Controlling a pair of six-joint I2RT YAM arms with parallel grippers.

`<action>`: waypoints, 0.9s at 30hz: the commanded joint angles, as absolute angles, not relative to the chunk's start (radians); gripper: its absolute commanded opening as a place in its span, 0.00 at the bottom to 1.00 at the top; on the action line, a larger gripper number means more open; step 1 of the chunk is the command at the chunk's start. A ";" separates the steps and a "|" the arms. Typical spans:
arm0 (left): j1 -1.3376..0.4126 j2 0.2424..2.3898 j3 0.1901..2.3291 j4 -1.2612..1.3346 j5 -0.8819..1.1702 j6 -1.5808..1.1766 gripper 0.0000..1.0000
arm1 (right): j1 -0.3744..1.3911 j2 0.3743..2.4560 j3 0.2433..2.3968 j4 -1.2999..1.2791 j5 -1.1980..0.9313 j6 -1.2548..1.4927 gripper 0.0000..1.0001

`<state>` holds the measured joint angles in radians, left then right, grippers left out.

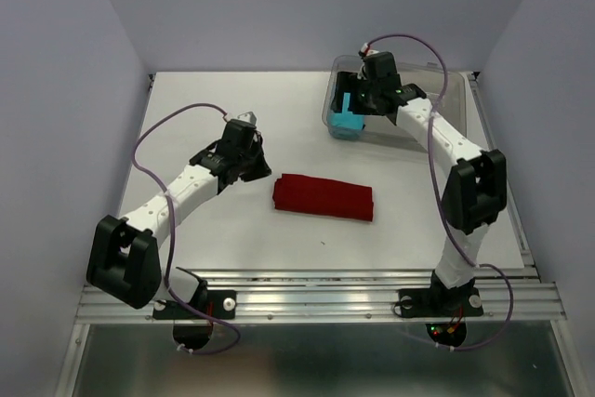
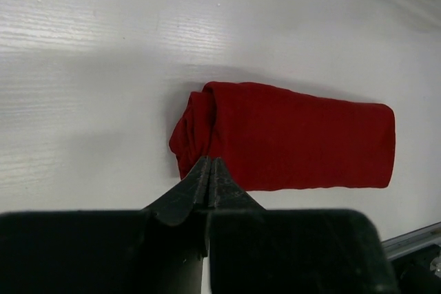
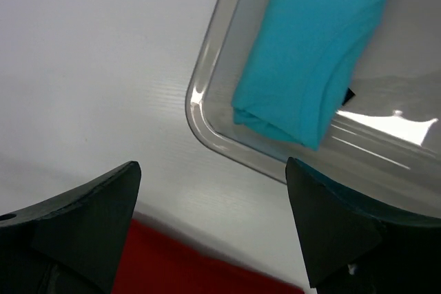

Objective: Roll the t-shirts
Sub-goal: Move the bin to the center of the board.

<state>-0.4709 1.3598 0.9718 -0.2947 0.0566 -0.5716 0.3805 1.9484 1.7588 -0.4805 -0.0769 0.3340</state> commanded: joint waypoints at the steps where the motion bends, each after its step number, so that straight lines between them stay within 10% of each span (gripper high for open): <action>1: -0.468 1.322 0.933 -0.239 0.090 -0.604 0.19 | 0.377 1.746 1.572 -0.460 0.084 0.308 0.92; 5: -0.468 1.344 0.916 -0.226 0.110 -0.621 0.55 | 0.377 1.616 1.345 -0.446 0.091 0.353 0.92; 11: -0.468 1.348 0.838 -0.160 0.161 -0.672 0.77 | 0.377 1.347 1.031 -0.443 0.048 0.442 0.92; 27: -0.477 1.489 0.706 0.071 0.261 -0.658 0.78 | 0.377 1.267 0.808 -0.380 -0.124 0.546 0.91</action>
<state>-0.4702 1.4773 0.7109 -0.0208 0.2359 -0.6880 0.3801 1.2881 0.8101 -0.4408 -0.0845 0.5228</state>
